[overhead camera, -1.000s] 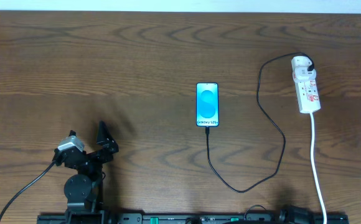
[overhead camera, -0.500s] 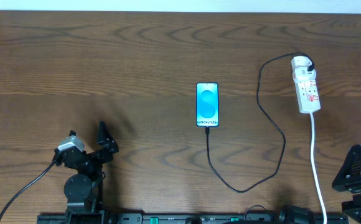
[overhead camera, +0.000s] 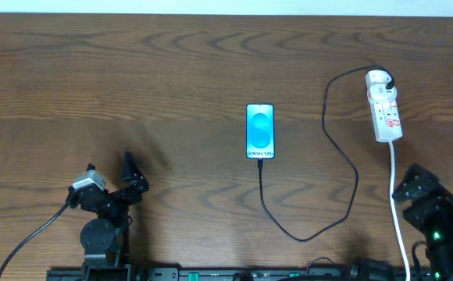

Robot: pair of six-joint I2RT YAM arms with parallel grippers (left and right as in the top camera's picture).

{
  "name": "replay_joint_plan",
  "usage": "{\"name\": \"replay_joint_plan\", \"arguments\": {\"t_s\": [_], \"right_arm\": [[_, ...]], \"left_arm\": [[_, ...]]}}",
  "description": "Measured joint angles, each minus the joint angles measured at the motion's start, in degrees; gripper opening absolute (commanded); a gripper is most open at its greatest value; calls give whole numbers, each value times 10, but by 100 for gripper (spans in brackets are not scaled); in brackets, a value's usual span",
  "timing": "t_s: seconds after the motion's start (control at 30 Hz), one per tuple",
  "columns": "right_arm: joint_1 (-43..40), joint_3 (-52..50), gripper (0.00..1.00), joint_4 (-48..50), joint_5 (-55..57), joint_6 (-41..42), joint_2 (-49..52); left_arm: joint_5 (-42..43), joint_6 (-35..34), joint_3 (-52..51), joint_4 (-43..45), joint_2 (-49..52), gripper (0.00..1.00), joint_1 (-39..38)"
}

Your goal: Plug charger to phone and switch on socket

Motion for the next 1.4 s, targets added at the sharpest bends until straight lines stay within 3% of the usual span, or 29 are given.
{"name": "replay_joint_plan", "arguments": {"t_s": [0.33,0.47,0.57,0.83,1.4], "right_arm": [[114,-291,99,274,-17,-65,-184],[120,-423,99,449,-19,-71,-246],[120,-517,99,524,-33,-73,-300],[120,-623,99,598,-59,-74,-312],[120,-654,99,663,-61,-83,-313]], "left_arm": [[0,0,1,-1,0,93,0],[0,0,1,-1,0,93,0],[0,0,1,-1,0,93,0],[0,0,1,-1,1,94,0],[0,0,1,-1,1,93,0]]}}
